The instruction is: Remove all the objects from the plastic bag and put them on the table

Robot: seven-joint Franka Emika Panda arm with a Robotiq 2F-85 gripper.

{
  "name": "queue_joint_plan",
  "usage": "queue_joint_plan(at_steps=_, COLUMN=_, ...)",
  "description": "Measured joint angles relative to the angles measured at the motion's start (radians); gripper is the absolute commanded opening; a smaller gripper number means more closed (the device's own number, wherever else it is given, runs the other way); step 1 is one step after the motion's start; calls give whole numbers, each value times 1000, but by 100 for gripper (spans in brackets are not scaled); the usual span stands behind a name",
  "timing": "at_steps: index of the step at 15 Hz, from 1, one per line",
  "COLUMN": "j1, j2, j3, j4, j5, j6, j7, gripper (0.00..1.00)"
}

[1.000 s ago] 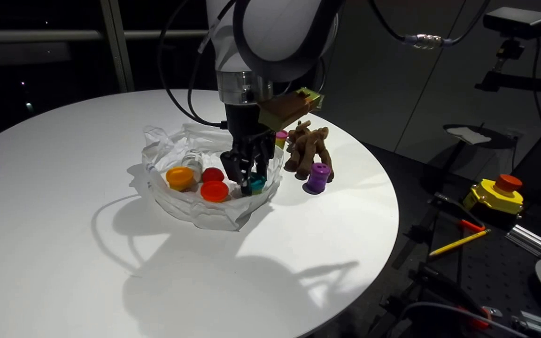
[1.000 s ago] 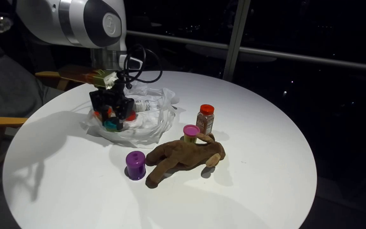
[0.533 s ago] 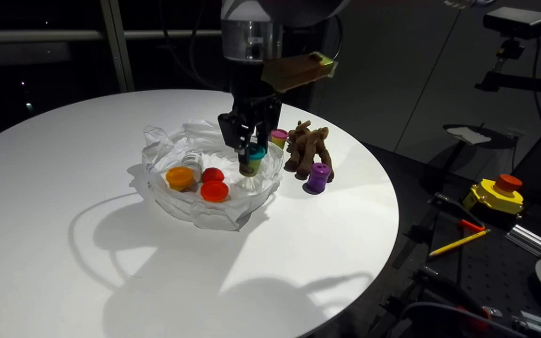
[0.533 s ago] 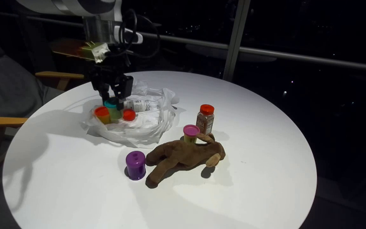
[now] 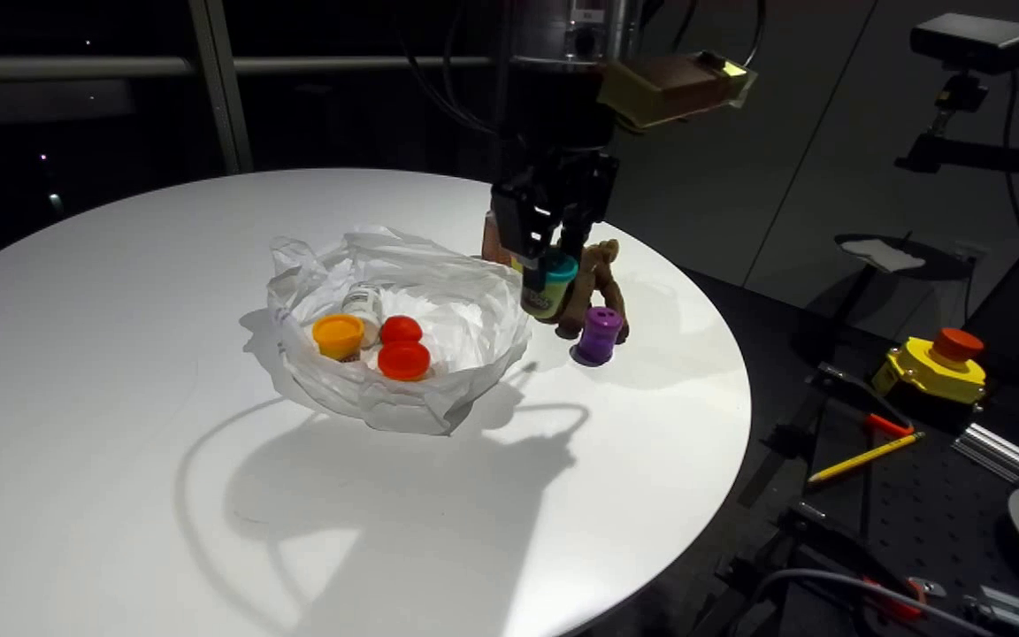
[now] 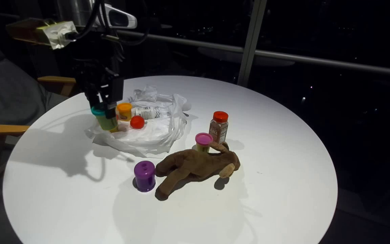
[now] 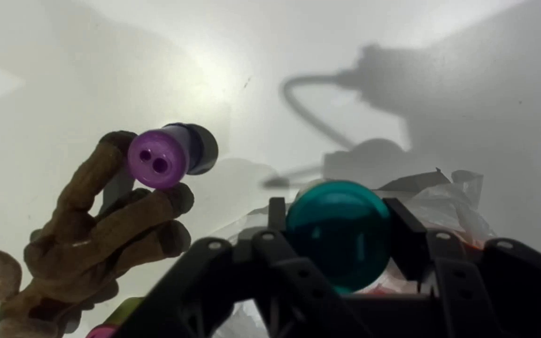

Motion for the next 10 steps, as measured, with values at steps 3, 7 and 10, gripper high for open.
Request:
queue_joint_plan(at_steps=3, j1=-12, j2=-6, j3=0, j4=-53, j5=-1, j6=30, j7=13, gripper=28)
queue_joint_plan(at_steps=7, j1=-42, j2=50, j3=-18, j4=-73, j5=0, j6=91, j7=28, gripper=28)
queue_joint_plan(at_steps=10, j1=-65, j2=122, j3=-22, j4=-68, j5=24, j6=110, j7=9, gripper=28)
